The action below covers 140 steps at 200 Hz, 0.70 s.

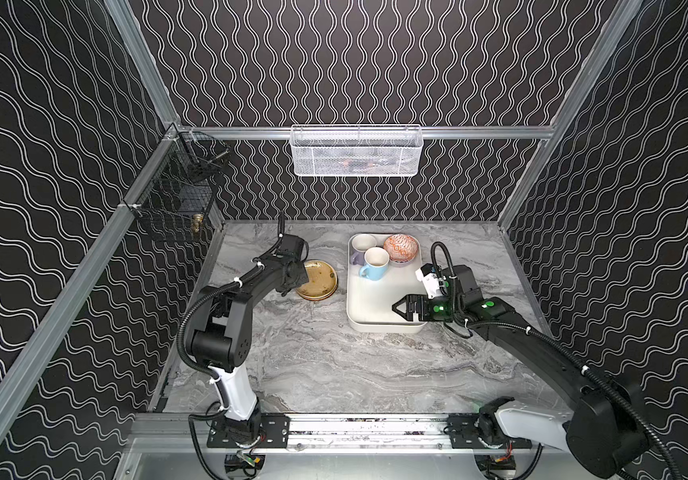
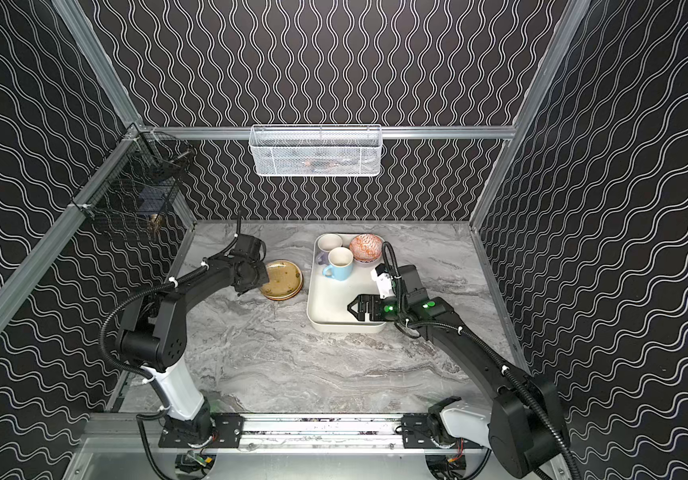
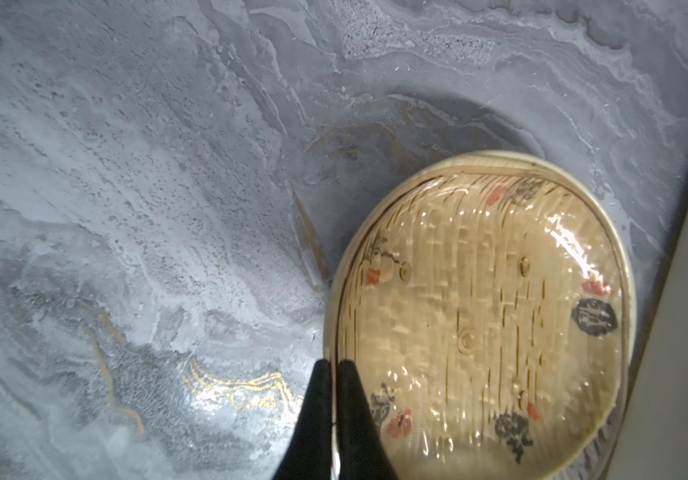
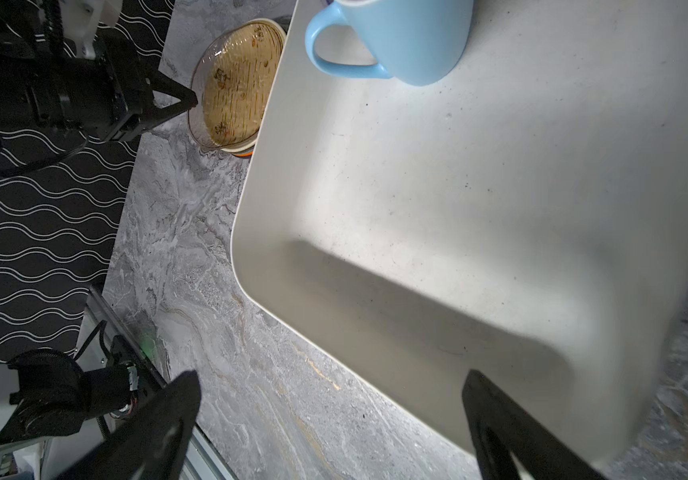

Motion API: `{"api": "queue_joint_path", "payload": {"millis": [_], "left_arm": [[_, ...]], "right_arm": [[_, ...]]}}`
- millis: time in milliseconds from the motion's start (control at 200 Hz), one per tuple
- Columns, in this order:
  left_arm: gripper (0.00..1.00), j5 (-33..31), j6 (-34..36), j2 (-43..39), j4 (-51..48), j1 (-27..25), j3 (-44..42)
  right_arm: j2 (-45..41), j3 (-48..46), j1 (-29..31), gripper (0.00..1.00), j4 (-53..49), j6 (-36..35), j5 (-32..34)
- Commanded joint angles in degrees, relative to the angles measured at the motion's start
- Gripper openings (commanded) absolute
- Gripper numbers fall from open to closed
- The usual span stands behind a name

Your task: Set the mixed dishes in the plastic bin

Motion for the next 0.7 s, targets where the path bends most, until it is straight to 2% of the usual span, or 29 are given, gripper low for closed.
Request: {"api": "queue_joint_path", "payload": {"millis": [0,696], "left_arm": [[0.00,0.65,0.87,-1.14,-1.50,0.05,0.71],[0.00,3.89,1.78,-2.47,-0.03,0.40,-0.79]], "right_arm": [[0.10,0.64,0.05,0.99,0.48,-0.59,-0.05],[0.87,0.77,0.08,0.99,0.39,0.15,0.48]]}}
